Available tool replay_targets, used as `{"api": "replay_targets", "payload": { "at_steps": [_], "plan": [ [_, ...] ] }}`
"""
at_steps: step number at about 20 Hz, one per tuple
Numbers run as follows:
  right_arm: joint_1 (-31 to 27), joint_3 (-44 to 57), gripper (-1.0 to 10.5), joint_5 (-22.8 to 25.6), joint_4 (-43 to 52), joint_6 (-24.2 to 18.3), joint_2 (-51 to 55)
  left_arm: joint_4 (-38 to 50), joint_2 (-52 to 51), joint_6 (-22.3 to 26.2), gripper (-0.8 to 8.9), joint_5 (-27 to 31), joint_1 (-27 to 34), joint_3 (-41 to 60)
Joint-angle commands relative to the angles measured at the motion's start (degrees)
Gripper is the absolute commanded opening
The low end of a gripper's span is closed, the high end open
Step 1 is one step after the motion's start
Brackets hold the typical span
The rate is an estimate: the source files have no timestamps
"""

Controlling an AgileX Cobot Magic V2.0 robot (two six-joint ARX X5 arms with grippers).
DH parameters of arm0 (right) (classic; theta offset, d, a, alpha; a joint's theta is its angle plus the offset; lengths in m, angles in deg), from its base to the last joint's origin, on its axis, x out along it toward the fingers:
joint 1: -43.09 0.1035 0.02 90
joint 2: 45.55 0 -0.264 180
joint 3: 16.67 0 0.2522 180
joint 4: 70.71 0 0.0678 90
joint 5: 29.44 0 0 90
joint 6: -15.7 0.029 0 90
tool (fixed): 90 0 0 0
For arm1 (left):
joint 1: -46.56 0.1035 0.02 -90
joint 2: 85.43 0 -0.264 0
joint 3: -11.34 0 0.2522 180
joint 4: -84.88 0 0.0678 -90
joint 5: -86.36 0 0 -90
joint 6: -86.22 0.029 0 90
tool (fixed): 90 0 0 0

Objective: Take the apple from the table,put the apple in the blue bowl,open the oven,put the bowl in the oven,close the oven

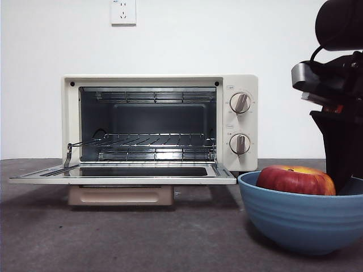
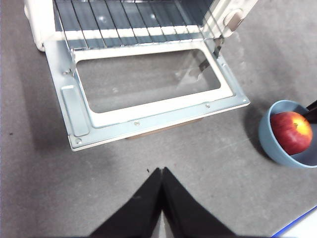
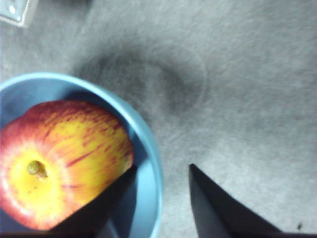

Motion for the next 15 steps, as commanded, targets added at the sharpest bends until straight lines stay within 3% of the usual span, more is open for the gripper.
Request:
{"api": "replay_targets", "payload": {
  "at_steps": [1,6,9,15],
  "plan": [
    [1.07,-0.2,1.1,0.0,0.24,-0.26,-1.46,0.35,-1.09,-1.27,0.07,-0.04,0.04,-0.31],
    [1.46,-0.2,0.1,0.0,-0.24,0.09,-1.46,-1.18,-2.32,-1.29,0.07,-0.04,0.04,-0.31],
    [1.53,-0.22,0.0,-0.02,-0.22,0.61,-1.46,-1.31,-2.32,-1.31,0.07,-0.04,0.04,-0.31],
    [5.57,-4.76,0.0,-2.95,1.03,7.41,0.07,-1.27,-2.32,-1.27,0.07,-0.04,0.04,-0.31]
  ]
}}
